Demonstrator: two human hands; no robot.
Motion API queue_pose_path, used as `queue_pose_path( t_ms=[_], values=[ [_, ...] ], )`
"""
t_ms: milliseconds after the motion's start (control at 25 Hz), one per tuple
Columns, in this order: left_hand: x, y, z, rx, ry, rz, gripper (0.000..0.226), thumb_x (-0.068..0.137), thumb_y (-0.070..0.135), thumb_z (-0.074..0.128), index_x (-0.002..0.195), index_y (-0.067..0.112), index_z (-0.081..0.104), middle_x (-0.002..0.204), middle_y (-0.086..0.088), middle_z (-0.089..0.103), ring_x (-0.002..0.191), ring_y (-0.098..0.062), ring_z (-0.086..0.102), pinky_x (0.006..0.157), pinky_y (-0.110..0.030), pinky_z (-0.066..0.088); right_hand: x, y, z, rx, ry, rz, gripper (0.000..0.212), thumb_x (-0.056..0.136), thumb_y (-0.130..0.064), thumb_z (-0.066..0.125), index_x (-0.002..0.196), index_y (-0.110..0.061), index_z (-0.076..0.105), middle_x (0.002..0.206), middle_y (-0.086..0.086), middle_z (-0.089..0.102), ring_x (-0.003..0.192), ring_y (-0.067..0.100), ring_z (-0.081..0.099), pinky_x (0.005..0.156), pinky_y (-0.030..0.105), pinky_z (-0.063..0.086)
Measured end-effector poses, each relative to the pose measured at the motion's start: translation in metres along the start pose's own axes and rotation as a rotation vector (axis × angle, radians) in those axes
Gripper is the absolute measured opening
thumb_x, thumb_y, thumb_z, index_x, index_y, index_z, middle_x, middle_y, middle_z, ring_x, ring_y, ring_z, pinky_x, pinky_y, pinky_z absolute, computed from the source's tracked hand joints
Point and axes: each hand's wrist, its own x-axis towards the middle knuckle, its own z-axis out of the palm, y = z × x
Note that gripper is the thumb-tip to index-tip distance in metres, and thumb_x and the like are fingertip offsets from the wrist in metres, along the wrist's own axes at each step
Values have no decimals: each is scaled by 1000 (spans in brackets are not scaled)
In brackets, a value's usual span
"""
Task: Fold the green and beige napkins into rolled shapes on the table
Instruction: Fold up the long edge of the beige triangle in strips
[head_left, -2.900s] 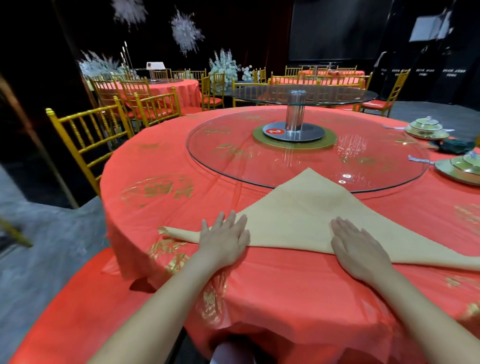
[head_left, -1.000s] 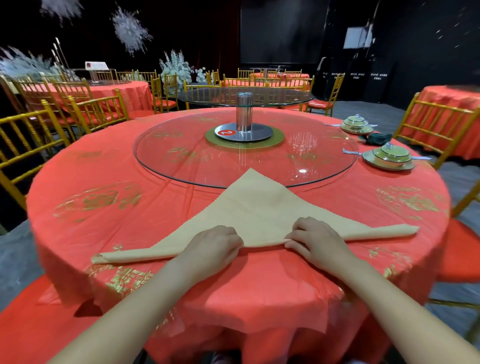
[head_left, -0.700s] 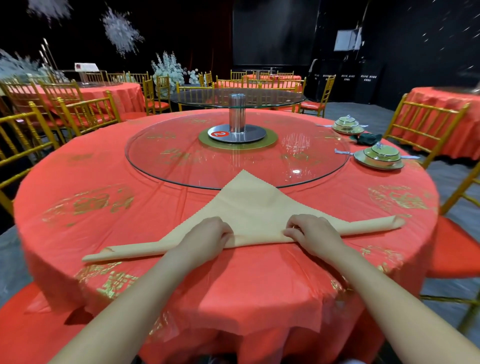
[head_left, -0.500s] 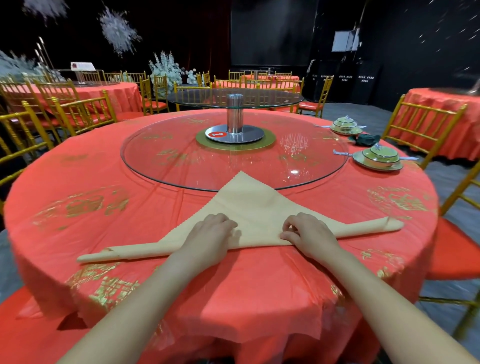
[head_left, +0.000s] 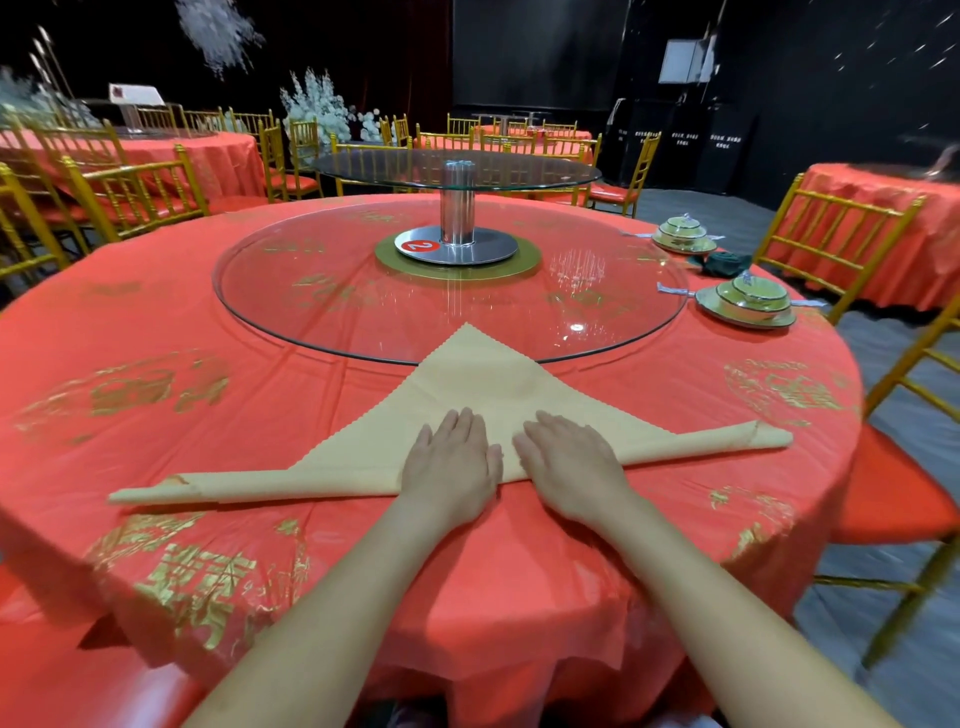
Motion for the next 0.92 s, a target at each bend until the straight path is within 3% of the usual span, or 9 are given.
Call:
queue_pose_path(
  t_ms=[80,200,520,920],
  values=[
    [-1,0,0,-9,4,-1,58,99,42,19,148,10,16,158,-4,12,145,-17,6,116,-42,9,-4,-11,11,-58,-74,40,55,99,-44,15,146,-18,25,157,3,16,145,19,11,116,41,7],
    [1,-1,0,-12,-24,-8,65,97,49,20,149,11,13,158,-5,9,146,-16,3,116,-41,7,-6,4,10,-88,-76,122,56,99,-41,15,150,-19,9,159,3,4,146,18,1,117,39,0],
    [0,0,-1,21,-19,0,67,96,52,20,149,12,12,159,-4,8,146,-16,3,117,-41,9,-9,74,-10,-106,-116,164,50,99,-44,13,149,-36,9,159,-1,4,146,17,1,117,38,2],
    [0,-1,0,46,-21,8,66,96,52,18,149,13,10,159,-2,5,146,-15,1,117,-41,8,-9,149,-30,-77,-201,1,49,99,-48,12,147,-40,5,158,-7,1,145,8,-4,118,35,-1]
  ],
)
